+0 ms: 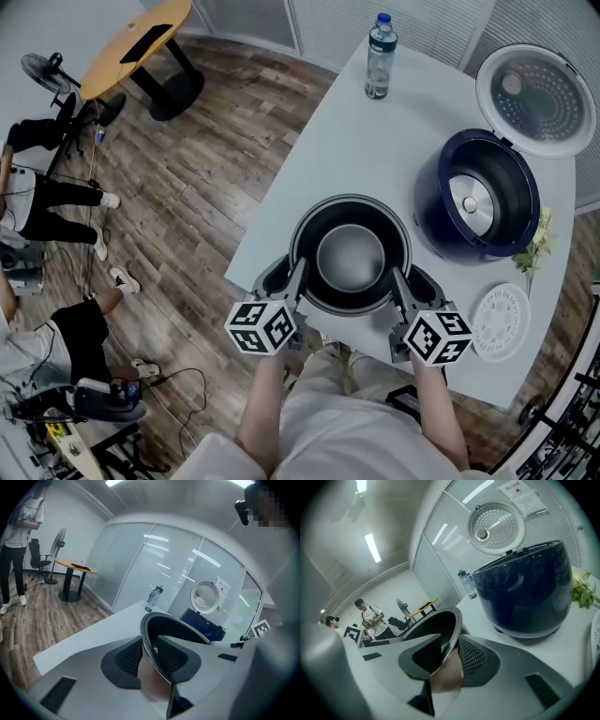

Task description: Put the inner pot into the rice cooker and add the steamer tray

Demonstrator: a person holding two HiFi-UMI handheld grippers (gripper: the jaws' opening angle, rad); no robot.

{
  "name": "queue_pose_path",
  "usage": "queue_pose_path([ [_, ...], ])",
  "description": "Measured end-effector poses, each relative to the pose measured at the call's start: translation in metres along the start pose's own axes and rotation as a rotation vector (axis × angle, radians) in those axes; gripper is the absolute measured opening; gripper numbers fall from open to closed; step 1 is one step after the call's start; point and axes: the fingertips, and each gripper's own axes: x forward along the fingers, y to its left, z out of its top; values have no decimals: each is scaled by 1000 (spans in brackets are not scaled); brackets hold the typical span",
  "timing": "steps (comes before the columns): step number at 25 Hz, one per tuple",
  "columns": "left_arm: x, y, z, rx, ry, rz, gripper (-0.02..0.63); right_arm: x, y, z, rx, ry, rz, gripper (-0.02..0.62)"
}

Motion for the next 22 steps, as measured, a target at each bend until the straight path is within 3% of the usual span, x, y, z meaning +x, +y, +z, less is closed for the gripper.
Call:
queue_pose_path([
  [22,-12,-31,72,17,-101,-97,100,-24,27,60,-9,-128,-5,123],
])
